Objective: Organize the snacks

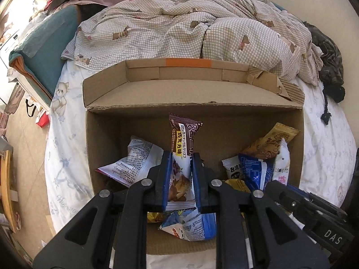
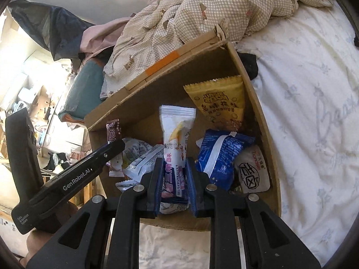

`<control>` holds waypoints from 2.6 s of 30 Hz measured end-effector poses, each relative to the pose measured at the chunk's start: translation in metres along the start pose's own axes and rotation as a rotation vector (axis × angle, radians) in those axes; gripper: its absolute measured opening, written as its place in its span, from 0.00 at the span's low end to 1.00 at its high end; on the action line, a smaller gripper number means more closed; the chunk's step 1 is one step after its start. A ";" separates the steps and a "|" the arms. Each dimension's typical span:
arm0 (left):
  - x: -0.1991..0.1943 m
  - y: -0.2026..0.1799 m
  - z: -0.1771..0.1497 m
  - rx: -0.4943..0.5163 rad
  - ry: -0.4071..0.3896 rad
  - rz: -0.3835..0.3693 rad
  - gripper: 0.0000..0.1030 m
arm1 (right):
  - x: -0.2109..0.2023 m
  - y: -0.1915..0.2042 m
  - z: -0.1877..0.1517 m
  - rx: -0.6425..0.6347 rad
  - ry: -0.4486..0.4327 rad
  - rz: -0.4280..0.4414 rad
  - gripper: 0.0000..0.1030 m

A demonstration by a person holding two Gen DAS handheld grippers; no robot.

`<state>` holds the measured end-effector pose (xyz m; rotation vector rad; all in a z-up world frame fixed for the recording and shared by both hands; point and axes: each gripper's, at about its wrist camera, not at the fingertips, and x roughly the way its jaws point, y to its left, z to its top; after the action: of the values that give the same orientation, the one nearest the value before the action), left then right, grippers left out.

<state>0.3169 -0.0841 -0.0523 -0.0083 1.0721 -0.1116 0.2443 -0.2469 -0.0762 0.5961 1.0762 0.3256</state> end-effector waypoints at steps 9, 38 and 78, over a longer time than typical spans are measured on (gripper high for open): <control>-0.033 0.006 0.001 -0.003 -0.117 0.077 0.86 | -0.015 0.004 0.004 -0.014 -0.046 0.025 0.23; -0.139 0.066 -0.093 -0.070 -0.269 0.094 1.00 | -0.108 0.054 -0.068 -0.211 -0.248 -0.035 0.84; -0.141 0.072 -0.171 -0.104 -0.299 0.074 1.00 | -0.094 0.074 -0.146 -0.403 -0.367 -0.308 1.00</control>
<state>0.1064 0.0086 -0.0151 -0.0774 0.7776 0.0125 0.0747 -0.1942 -0.0130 0.1155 0.7054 0.1477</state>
